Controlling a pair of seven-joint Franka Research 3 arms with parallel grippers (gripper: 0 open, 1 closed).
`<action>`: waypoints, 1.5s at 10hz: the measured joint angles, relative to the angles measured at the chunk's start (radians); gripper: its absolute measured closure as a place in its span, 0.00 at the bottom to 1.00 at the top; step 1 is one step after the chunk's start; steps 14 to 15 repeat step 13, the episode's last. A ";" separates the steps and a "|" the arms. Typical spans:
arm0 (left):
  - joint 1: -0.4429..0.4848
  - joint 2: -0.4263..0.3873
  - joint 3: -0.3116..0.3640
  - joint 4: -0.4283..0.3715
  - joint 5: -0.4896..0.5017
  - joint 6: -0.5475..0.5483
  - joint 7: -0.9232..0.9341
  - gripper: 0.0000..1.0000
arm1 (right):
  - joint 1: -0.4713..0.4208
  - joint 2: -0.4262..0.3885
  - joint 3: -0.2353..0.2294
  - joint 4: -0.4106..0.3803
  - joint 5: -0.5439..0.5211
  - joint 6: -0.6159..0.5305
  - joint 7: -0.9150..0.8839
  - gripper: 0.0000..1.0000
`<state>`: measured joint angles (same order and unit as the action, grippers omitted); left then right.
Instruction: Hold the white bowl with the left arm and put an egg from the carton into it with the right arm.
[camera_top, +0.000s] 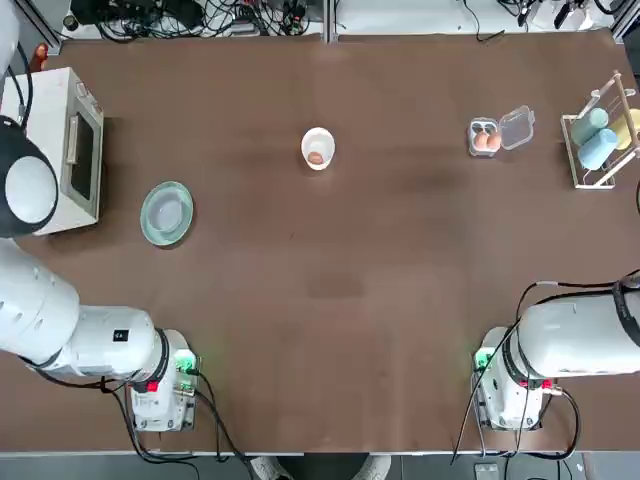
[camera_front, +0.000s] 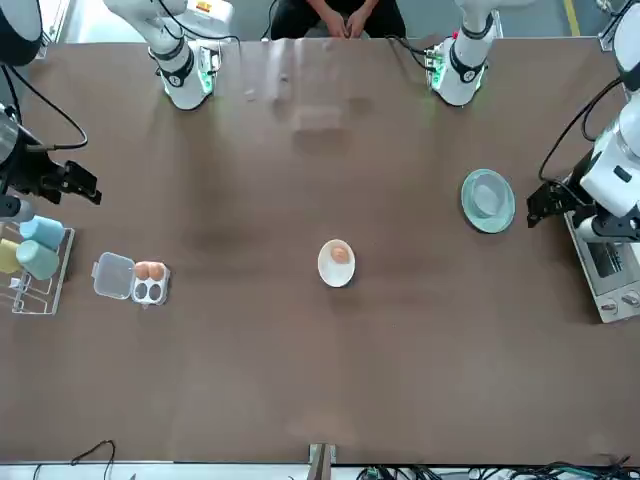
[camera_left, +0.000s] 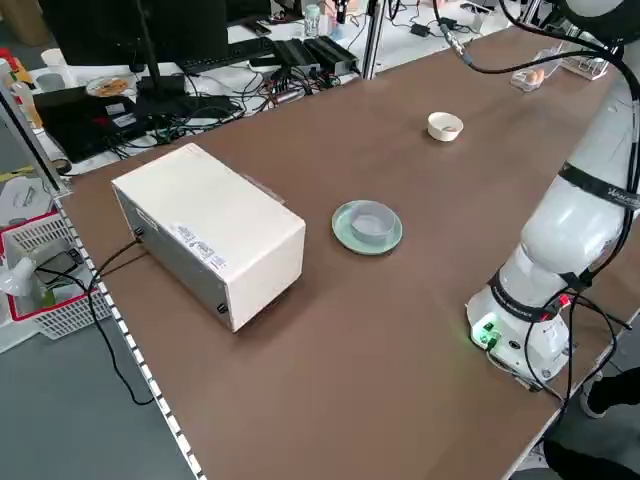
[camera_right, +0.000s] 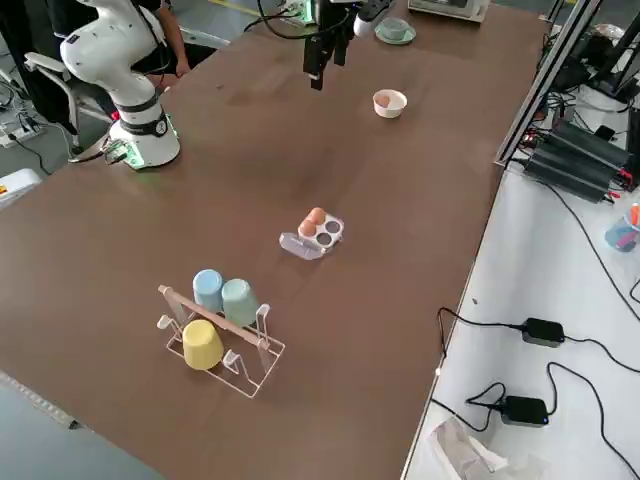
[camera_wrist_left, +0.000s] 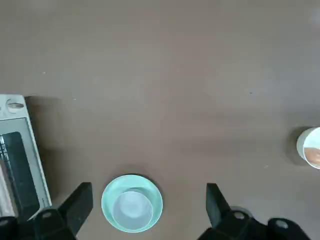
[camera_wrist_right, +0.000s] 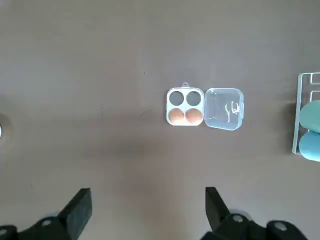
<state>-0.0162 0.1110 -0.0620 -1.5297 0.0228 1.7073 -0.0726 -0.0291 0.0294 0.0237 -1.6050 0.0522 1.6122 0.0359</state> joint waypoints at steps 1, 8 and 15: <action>0.000 0.000 0.011 0.000 0.000 0.000 0.001 0.00 | 0.000 0.000 0.000 0.000 0.000 0.000 0.000 0.00; -0.019 0.001 0.011 -0.001 0.000 -0.001 0.000 0.00 | 0.000 0.000 0.001 0.000 0.000 0.004 0.009 0.00; -0.035 -0.004 0.010 0.017 0.000 -0.067 0.000 0.00 | 0.000 0.000 0.001 0.000 0.000 0.006 0.012 0.00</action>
